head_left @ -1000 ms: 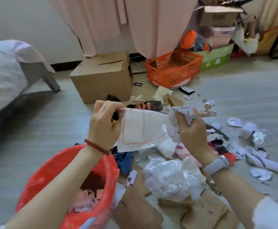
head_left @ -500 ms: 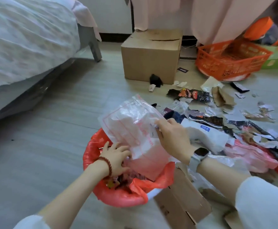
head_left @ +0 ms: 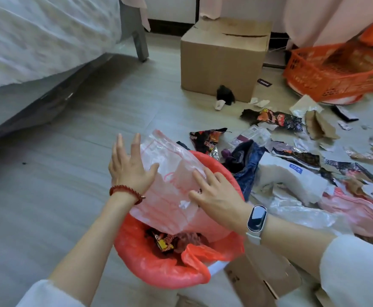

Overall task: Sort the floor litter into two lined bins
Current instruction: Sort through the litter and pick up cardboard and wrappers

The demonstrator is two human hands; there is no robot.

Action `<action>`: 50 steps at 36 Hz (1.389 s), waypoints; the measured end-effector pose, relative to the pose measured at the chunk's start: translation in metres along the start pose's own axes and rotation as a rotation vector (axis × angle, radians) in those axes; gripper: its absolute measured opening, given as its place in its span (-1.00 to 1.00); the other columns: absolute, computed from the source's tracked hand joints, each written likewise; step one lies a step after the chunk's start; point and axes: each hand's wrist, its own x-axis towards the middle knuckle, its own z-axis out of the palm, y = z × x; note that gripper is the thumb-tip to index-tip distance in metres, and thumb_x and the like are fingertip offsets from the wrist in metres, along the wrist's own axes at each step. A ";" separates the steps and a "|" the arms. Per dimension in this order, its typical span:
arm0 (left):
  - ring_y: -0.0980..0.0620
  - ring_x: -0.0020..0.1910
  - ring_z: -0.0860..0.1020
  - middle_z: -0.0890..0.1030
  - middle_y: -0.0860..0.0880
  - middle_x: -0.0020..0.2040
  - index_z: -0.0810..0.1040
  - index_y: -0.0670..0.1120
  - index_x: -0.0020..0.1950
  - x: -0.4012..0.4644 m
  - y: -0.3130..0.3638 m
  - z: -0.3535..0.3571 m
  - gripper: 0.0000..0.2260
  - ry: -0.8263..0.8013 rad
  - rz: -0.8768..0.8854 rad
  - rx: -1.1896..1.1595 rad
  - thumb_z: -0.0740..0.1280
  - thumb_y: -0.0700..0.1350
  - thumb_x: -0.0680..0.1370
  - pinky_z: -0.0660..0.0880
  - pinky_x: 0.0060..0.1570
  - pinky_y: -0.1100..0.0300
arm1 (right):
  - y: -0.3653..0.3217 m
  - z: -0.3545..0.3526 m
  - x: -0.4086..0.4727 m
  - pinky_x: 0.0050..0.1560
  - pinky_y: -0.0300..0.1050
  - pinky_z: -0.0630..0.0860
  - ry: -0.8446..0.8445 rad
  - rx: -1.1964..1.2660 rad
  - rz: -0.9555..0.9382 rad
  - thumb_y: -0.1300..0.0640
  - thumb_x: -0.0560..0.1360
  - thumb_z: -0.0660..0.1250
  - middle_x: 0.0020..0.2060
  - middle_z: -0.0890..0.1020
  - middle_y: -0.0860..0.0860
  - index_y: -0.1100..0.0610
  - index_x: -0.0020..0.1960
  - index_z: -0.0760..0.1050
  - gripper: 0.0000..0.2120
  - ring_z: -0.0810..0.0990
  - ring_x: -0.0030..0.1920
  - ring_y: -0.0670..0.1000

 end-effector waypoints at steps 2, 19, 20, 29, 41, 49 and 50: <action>-0.17 0.46 0.15 0.06 -0.12 0.53 -0.01 0.03 0.52 0.012 -0.012 0.001 -0.19 -0.201 -0.096 -0.019 0.38 0.12 0.41 0.19 0.36 -0.11 | 0.003 0.005 0.001 -0.37 -0.11 0.41 -0.029 0.010 -0.048 0.20 0.32 0.23 -0.01 0.60 0.24 0.08 -0.25 0.46 -0.94 0.55 -0.21 0.18; -0.18 0.10 0.48 0.47 -0.14 0.15 0.62 -0.03 0.06 -0.058 -0.012 0.030 -0.72 -0.469 0.570 -0.010 0.15 -0.13 0.49 0.52 -0.02 -0.05 | 0.014 -0.020 -0.006 0.23 0.04 0.42 -0.484 0.240 -0.064 -0.02 0.54 0.16 0.22 0.51 0.04 0.10 0.29 0.41 -0.62 0.41 0.28 0.09; -0.18 0.27 0.37 0.37 -0.18 0.31 0.61 -0.07 0.09 -0.062 -0.005 0.035 -0.74 -0.528 0.562 0.014 0.19 -0.19 0.51 0.40 0.22 -0.02 | 0.021 -0.026 -0.013 0.14 0.02 0.47 -0.396 0.267 -0.040 0.01 0.56 0.12 0.13 0.56 0.02 0.10 0.21 0.46 -0.69 0.48 0.19 0.07; -0.01 0.04 0.53 0.54 0.03 0.14 0.34 0.14 0.21 -0.070 -0.083 0.200 -0.65 -0.854 0.264 0.111 0.21 0.23 0.48 0.34 0.19 -0.09 | 0.030 -0.001 -0.041 0.48 -0.12 0.03 -0.091 0.597 0.389 0.11 0.61 0.08 0.52 0.00 0.06 0.14 0.52 -0.05 -0.46 0.02 0.51 0.02; -0.12 0.50 -0.07 -0.07 -0.06 0.54 -0.20 -0.01 0.52 -0.066 0.009 0.093 -0.21 -0.618 0.162 0.214 -0.16 0.36 0.39 -0.03 0.44 -0.08 | 0.028 0.005 -0.036 0.42 -0.15 0.13 -0.106 0.827 0.466 0.23 0.61 -0.01 0.52 -0.03 -0.04 0.05 0.52 -0.14 -0.45 0.07 0.49 -0.03; -0.18 0.49 -0.26 -0.23 -0.05 0.53 -0.19 0.09 0.51 -0.082 0.004 0.134 -0.32 -0.970 0.649 0.701 -0.02 0.34 0.51 -0.15 0.32 -0.39 | 0.029 0.010 -0.042 0.32 0.04 0.35 -0.091 0.806 0.460 0.24 0.60 -0.03 0.51 -0.06 -0.12 -0.03 0.52 -0.17 -0.43 0.12 0.46 -0.01; -0.17 0.49 -0.27 -0.23 -0.04 0.53 -0.20 0.11 0.51 -0.081 0.001 0.138 -0.33 -0.974 0.649 0.734 -0.02 0.34 0.52 -0.17 0.31 -0.40 | 0.029 0.010 -0.043 0.31 0.05 0.36 -0.090 0.802 0.458 0.24 0.60 -0.03 0.51 -0.07 -0.12 -0.04 0.51 -0.17 -0.43 0.12 0.46 -0.01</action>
